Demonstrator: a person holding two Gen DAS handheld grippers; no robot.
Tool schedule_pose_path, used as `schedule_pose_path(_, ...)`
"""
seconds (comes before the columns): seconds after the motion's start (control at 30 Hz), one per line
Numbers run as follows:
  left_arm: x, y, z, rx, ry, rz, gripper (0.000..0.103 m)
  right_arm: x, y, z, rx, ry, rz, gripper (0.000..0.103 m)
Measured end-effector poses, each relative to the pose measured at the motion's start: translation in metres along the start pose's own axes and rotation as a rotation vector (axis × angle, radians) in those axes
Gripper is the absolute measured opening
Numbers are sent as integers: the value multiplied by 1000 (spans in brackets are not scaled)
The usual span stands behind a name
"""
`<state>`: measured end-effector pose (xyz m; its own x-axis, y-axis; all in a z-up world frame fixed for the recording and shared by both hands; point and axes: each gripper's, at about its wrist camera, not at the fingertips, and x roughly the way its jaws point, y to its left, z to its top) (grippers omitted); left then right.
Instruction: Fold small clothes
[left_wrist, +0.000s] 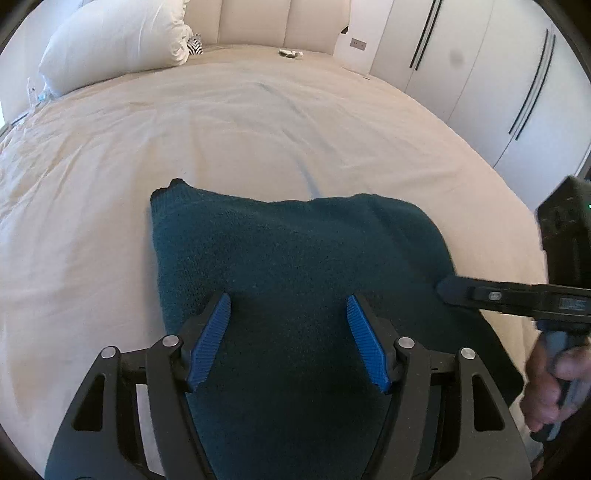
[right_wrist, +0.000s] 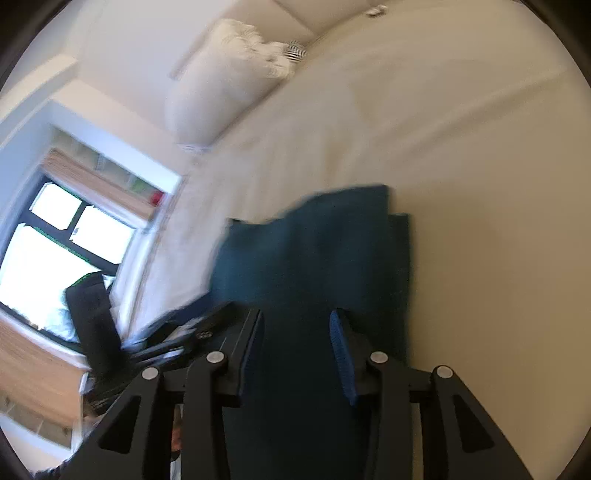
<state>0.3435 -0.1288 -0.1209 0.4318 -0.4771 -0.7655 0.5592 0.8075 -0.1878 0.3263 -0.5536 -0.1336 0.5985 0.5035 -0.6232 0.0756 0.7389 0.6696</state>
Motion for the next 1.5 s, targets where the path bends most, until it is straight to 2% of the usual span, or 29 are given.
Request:
schedule_pose_path(0.1,5,-9,-2,45,-14,27,71,-12,-15,-5,28,-35,29,26)
schedule_pose_path(0.17,4,-11,-3,56,-28,28,72,-30,-20,-8,49,-67,8,26)
schedule_pose_path(0.23,-13,-4,-6,21,-70,-1,72,-52,-18,-9,36,-106,-73,44)
schedule_pose_path(0.27,-26,5,-7,-23,-106,-8,72,-61,-18,-9,35,-127,-81,57)
schedule_pose_path(0.37,-45,30,-11,-123,-142,21,73,-77,-22,-12,43,-126,-69,67)
schedule_pose_path(0.43,-48,51,-16,-207,-115,-10,75,-74,-21,-11,43,-94,-60,71)
schedule_pose_path(0.57,-41,76,-31,-312,-16,-63,75,-41,-11,-8,28,3,-53,72)
schedule_pose_path(0.67,-27,77,-39,-350,65,-118,75,-22,-10,-10,37,63,-64,72)
schedule_pose_path(0.73,-21,72,-42,-366,89,-162,76,-11,-10,-11,29,98,-61,72)
schedule_pose_path(0.8,-10,67,-41,-365,135,-209,76,-5,-9,-8,25,111,-68,72)
schedule_pose_path(0.87,-6,62,-41,-367,154,-222,75,-1,-7,-5,24,122,-78,67)
schedule_pose_path(0.9,-5,59,-42,-367,165,-226,71,1,-7,-3,24,127,-88,59)
schedule_pose_path(0.93,-3,59,-42,-378,174,-240,64,2,-7,-3,23,134,-99,56)
schedule_pose_path(0.97,-2,58,-43,-389,185,-243,61,4,-6,-2,16,138,-109,51)
schedule_pose_path(1.13,-5,45,-31,-322,203,-176,42,0,4,-7,-32,123,-178,31)
schedule_pose_path(1.17,-7,43,-29,-309,201,-163,39,-1,13,-9,-66,112,-221,28)
schedule_pose_path(1.3,-18,37,-25,-295,188,-146,34,0,58,-17,-240,79,-379,24)
schedule_pose_path(1.33,-23,37,-26,-297,183,-150,34,-3,74,-21,-281,64,-394,24)
schedule_pose_path(1.5,-73,49,-27,-260,129,-100,34,-15,129,-33,-360,27,-349,23)
